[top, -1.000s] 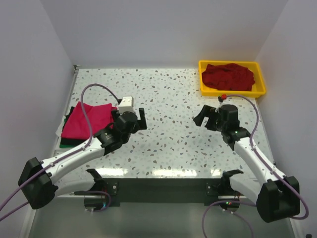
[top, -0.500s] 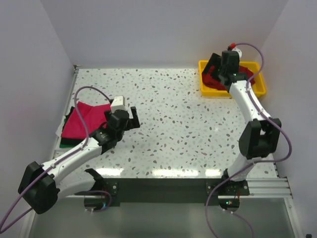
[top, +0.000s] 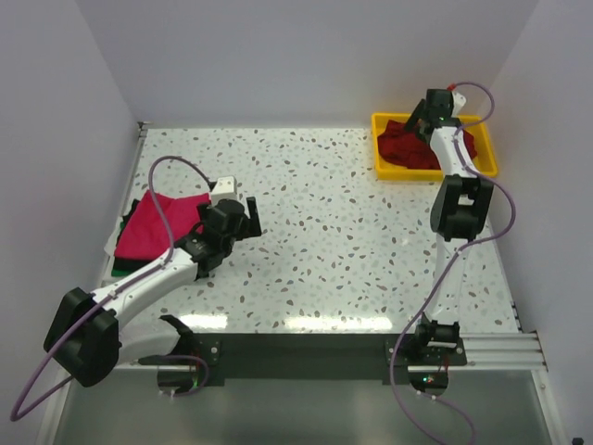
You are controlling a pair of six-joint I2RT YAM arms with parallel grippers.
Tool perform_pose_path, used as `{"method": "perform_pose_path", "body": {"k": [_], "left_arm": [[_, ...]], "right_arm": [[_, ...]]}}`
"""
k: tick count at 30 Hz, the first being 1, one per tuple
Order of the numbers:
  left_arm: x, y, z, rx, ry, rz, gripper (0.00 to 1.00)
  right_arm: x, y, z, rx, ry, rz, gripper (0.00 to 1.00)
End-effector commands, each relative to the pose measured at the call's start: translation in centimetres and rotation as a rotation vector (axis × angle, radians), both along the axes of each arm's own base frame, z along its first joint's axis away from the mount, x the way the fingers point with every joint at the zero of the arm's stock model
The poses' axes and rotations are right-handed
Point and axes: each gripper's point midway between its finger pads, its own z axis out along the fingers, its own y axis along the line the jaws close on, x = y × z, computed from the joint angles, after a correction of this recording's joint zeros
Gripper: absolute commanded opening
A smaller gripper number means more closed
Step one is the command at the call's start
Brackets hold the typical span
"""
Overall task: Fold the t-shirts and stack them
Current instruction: Grab the tshirt from the pile
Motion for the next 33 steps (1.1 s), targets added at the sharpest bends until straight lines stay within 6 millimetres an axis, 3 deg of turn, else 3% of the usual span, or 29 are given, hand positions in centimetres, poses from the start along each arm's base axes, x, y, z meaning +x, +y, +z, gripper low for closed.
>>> {"method": "perform_pose_path", "body": {"k": [1, 4, 6, 10, 11, 13, 14, 15, 19, 20, 21, 23, 24, 26, 27, 29, 30, 32, 33], "left_arm": [[1.7, -0.2, 2.5, -0.019, -0.065, 0.019, 1.0], [2.0, 0.5, 2.6, -0.006, -0.064, 0.061, 1.0], [2.0, 0.6, 2.5, -0.003, -0.059, 0.064, 1.0], [1.9, 0.8, 2.5, 0.001, -0.056, 0.068, 1.0], [1.8, 1.0, 2.5, 0.007, -0.052, 0.071, 1.0], [1.7, 1.1, 2.7, 0.008, -0.053, 0.076, 1.0], [1.6, 1.2, 2.9, 0.003, -0.057, 0.078, 1.0], [1.5, 1.2, 2.9, -0.003, -0.058, 0.077, 1.0], [1.2, 0.9, 3.5, -0.035, -0.072, 0.066, 1.0], [1.1, 0.8, 3.9, -0.046, -0.08, 0.06, 1.0], [1.0, 0.7, 3.9, -0.056, -0.077, 0.051, 1.0], [0.8, 0.5, 4.3, -0.075, -0.088, 0.036, 1.0], [0.5, 0.1, 4.2, -0.086, -0.082, 0.011, 1.0], [0.2, -0.1, 5.0, -0.114, -0.107, -0.008, 1.0], [-0.1, -0.1, 4.9, -0.122, -0.106, -0.017, 1.0], [-0.6, 0.1, 5.4, -0.136, -0.119, -0.02, 1.0], [-0.8, 0.2, 5.4, -0.14, -0.118, -0.014, 1.0], [-1.3, 0.5, 5.5, -0.151, -0.123, -0.01, 1.0], [-1.5, 0.5, 5.6, -0.159, -0.122, -0.013, 1.0]], "right_arm": [[1.7, -2.5, 0.3, -0.012, -0.058, -0.044, 0.99], [2.9, -2.4, -1.9, 0.015, -0.049, -0.017, 0.96], [3.1, -2.3, -2.5, 0.012, -0.029, -0.008, 0.86], [2.5, -2.6, -2.9, -0.003, -0.015, -0.028, 0.46], [2.3, -2.8, -2.7, -0.01, -0.014, -0.034, 0.25], [1.9, -2.8, -2.9, -0.011, -0.009, -0.027, 0.1], [1.7, -2.7, -1.7, -0.009, -0.031, -0.028, 0.0], [1.7, -2.6, -1.3, -0.005, -0.04, -0.024, 0.0], [1.3, -1.3, 4.4, 0.017, -0.154, 0.006, 0.0], [1.1, -0.8, 4.9, 0.023, -0.169, 0.021, 0.0], [0.6, -0.1, 8.5, 0.023, -0.232, 0.037, 0.0], [-0.2, 1.4, 10.7, 0.042, -0.27, 0.091, 0.0], [-1.0, 2.5, 13.6, 0.048, -0.319, 0.119, 0.0], [-2.1, 3.9, 15.7, 0.055, -0.357, 0.157, 0.0], [-3.2, 5.4, 18.8, 0.052, -0.409, 0.195, 0.0], [-4.2, 6.5, 21.5, 0.03, -0.448, 0.229, 0.0], [-5.3, 9.5, 24.0, 0.038, -0.488, 0.303, 0.0], [-6.9, 12.0, 27.7, 0.003, -0.522, 0.391, 0.0], [-8.1, 14.8, 29.4, -0.01, -0.539, 0.476, 0.0]]}}
